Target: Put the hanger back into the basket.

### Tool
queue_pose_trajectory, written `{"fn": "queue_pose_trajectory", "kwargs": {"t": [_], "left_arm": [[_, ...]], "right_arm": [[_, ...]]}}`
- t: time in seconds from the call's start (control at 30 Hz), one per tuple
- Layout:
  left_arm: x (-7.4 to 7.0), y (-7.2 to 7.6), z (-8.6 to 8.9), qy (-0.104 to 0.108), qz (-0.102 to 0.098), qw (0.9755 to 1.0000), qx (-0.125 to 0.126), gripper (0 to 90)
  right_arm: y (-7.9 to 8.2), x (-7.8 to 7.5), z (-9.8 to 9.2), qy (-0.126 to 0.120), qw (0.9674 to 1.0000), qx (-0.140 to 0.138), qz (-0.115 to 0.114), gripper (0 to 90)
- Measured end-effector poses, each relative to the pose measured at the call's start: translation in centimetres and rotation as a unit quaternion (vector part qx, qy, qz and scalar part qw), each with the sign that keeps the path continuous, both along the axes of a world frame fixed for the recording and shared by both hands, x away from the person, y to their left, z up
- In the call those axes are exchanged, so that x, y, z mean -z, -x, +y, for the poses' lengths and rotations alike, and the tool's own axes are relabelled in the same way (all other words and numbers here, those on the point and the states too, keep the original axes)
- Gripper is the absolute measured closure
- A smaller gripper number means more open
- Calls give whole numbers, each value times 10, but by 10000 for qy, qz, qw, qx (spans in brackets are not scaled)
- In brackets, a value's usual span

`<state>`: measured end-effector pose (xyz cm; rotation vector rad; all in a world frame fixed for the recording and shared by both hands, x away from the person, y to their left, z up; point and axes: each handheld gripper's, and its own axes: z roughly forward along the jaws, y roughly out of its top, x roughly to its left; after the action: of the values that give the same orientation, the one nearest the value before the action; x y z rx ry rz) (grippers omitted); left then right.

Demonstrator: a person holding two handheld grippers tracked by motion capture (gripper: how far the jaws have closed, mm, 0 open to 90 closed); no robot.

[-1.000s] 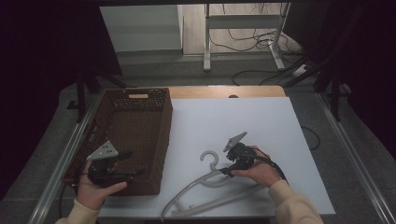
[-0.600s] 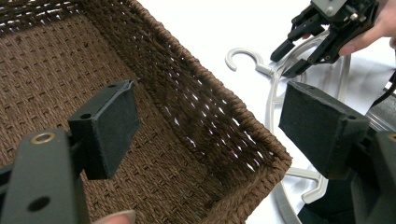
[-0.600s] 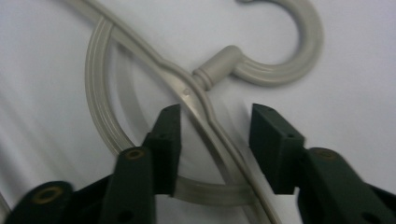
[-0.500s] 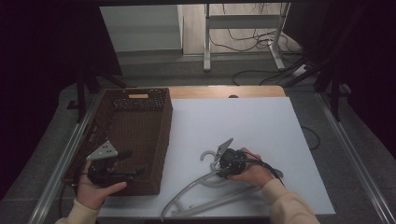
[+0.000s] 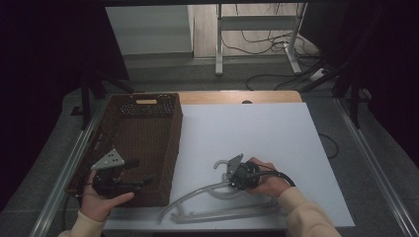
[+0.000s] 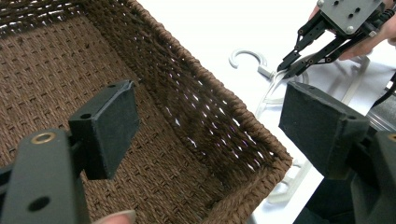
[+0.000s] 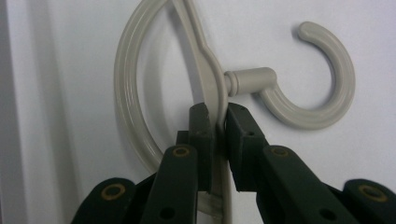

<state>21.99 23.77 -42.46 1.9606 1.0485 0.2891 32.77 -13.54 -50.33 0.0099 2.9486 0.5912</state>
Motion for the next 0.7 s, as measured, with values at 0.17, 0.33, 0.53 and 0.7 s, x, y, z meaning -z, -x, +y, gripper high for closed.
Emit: {"fn": "queue_pose_trajectory", "kwargs": {"t": [0.17, 0.33, 0.53, 0.7], "left_arm": [[0, 0, 0, -1, 0, 10000, 0, 195], [1, 0, 0, 1, 10, 10000, -11, 196], [-1, 1, 1, 13, -36, 10000, -4, 195], [-1, 0, 0, 17, -30, 10000, 4, 195]], "right_arm": [[1, -1, -1, 41, 9999, -59, -105, 806], [2, -9, -10, 33, 9999, 68, -133, 807], [5, -28, -31, -357, 9989, 256, -188, 809], [6, -47, -53, -659, 9962, 493, -287, 809]]}}
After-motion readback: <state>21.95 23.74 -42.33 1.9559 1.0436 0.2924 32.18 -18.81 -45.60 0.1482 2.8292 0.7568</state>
